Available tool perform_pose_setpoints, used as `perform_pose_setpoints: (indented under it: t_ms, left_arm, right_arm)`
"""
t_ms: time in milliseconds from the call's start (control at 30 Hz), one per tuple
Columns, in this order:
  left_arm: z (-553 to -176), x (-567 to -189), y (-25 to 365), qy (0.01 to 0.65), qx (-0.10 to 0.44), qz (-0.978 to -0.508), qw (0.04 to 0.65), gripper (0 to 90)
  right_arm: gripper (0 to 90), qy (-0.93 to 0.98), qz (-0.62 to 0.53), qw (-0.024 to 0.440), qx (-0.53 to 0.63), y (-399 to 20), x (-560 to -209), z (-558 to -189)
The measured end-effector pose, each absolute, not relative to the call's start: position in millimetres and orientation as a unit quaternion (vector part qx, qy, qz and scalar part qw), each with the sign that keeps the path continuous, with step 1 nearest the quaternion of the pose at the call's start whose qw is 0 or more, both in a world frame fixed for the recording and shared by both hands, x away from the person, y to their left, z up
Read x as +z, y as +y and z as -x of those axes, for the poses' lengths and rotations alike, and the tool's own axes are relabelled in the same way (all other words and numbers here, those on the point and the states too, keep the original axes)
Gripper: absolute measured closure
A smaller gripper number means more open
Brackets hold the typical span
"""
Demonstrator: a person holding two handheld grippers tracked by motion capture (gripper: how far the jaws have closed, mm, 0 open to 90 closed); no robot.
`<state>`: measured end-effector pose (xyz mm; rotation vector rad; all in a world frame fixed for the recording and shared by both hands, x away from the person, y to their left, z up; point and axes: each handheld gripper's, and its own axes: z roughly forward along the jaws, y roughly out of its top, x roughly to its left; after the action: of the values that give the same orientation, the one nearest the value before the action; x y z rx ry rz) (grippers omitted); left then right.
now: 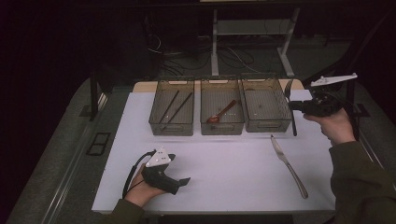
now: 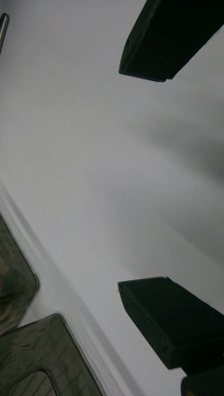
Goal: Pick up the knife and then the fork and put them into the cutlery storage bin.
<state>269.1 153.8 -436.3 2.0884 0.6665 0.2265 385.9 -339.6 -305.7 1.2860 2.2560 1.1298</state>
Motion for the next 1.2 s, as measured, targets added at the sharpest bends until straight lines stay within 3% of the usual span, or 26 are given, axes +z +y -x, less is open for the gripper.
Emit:
perform_pose_setpoints:
  t_ms: [433,800,1200]
  left_arm:
    - [-269,-436,154,0.268,0.091,-0.845,0.454,0.0]
    - [-269,-435,155,0.267,0.091,-0.843,0.458,0.0]
    - [-268,-435,154,0.267,0.09,-0.842,0.46,0.0]
  right_arm:
    - [85.0,0.79,-0.448,0.179,0.378,-327,-285,-441]
    - [84.9,0.793,-0.475,0.16,0.347,-327,-320,-482]
    - [84.9,0.809,-0.483,0.136,0.306,-320,-355,-490]
